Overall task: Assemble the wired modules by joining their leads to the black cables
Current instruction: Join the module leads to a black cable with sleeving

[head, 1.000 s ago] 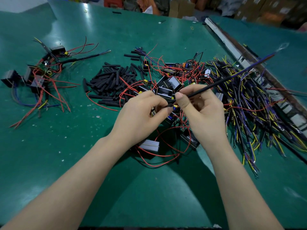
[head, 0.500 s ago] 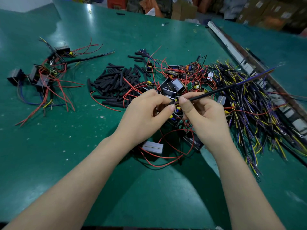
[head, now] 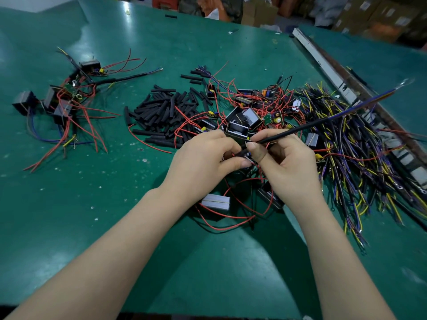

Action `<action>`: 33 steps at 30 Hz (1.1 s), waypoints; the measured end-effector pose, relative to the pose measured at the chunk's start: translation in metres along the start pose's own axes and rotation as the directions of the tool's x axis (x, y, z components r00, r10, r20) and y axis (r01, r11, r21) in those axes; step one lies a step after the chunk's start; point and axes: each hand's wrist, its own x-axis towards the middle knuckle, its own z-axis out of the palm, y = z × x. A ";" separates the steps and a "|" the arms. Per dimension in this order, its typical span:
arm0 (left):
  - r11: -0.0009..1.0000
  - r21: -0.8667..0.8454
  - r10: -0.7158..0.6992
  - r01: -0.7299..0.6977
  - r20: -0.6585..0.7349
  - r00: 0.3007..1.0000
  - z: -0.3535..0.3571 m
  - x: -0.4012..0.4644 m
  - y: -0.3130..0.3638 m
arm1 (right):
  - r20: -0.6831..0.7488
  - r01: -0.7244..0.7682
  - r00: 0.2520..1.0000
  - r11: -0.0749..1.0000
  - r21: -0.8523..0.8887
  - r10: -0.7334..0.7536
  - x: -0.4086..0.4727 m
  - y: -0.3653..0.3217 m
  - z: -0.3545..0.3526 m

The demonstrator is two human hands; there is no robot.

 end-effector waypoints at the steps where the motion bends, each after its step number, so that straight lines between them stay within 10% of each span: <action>1: 1.000 -0.009 -0.018 0.018 0.000 1.000 0.000 0.000 0.000 | -0.003 0.001 1.000 1.000 0.003 -0.001 0.000 0.000 0.000; 20: 0.998 -0.064 -0.012 0.020 0.124 0.992 -0.011 0.003 -0.003 | 0.021 0.109 0.994 0.972 -0.210 -0.108 0.001 0.005 -0.002; 33: 0.972 -0.228 -0.067 0.060 -0.023 0.997 -0.010 0.002 0.003 | -0.013 0.003 1.000 1.000 -0.003 -0.003 0.000 -0.004 0.000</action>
